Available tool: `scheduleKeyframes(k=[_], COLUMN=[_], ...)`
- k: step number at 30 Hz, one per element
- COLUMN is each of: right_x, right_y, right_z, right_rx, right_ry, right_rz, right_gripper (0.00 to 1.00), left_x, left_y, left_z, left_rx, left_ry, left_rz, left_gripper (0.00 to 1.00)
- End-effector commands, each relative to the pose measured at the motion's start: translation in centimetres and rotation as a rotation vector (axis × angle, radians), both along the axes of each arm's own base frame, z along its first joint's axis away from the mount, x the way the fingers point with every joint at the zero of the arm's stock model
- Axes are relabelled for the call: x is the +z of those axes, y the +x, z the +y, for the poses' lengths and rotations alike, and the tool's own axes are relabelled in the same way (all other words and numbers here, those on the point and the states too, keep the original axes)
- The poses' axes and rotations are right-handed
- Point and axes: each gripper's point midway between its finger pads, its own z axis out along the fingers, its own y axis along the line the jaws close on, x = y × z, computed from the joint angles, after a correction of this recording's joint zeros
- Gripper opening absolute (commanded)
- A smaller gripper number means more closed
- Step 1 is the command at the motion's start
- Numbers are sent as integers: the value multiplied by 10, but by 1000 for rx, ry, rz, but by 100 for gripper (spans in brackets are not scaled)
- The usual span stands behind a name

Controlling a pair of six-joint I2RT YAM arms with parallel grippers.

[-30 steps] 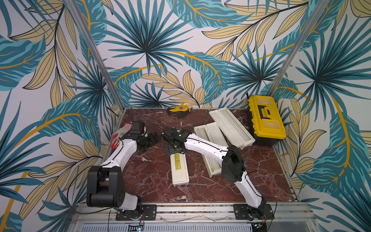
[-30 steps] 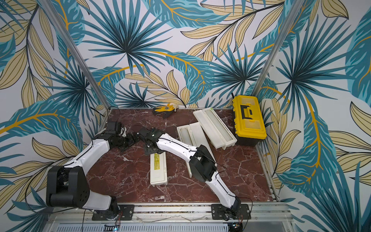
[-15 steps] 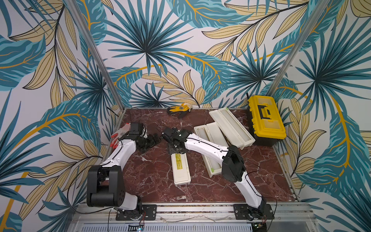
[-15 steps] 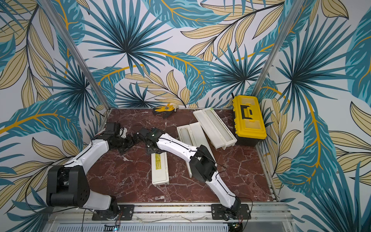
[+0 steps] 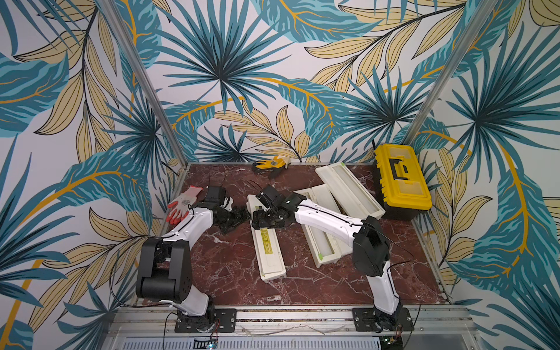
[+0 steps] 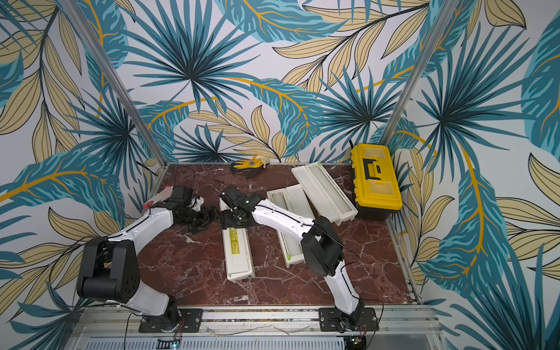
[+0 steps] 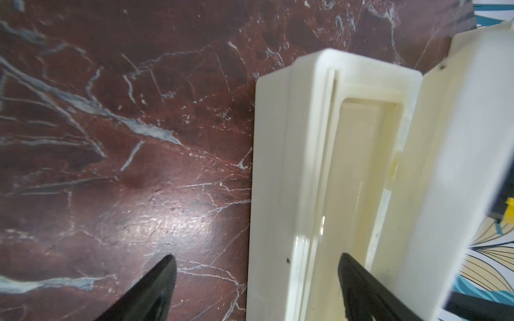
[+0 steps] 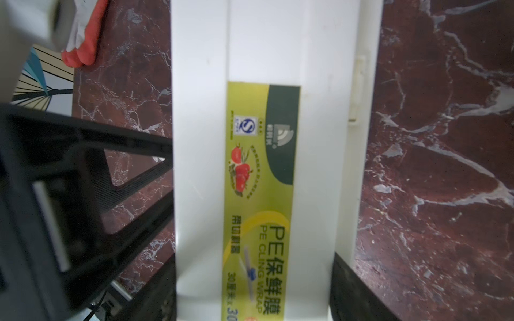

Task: Put plastic wrap rolls into dispensers
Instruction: Open the lid of the plastic wrap cutting box.

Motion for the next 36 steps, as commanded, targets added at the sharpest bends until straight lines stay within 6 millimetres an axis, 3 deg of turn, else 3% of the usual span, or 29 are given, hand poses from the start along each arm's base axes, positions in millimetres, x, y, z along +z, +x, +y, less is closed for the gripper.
scheduleKeyframes(k=[1,4,9,10,15,19,21,25,30,34,36], right_x=[35,40,54,57,86,100,95,67,26,-10,-14], right_y=[-5,-3,-1,10,21,23,18,8,-6,-6,-2], right_z=[26,18,-2,-14,-54,-99,-111,-112,-91,-100,-105], right_rx=[106,125,145,127,125,106,114,133,190,111,63], right_ry=[156,174,206,210,177,39,-21,-56,-123,-227,-234], right_rz=[-39,-28,-43,-54,-123,-221,-221,-148,-100,-39,-60], right_gripper=[63,73,94,96,99,99,97,91,86,85,85], left_x=[10,12,35,37,44,46,47,57,67,44,28], left_y=[9,9,17,18,22,23,26,33,29,13,3], left_z=[-18,-23,-44,-50,-77,-78,-64,-37,1,18,21], left_rx=[-24,-13,-28,-34,-66,-57,-40,-2,71,98,95], left_ry=[-25,-21,-31,-32,-27,24,99,150,180,175,172], left_rz=[-12,-11,-57,-61,-57,-58,-54,-67,-87,-20,30], left_gripper=[91,91,91,91,91,92,94,95,97,98,98])
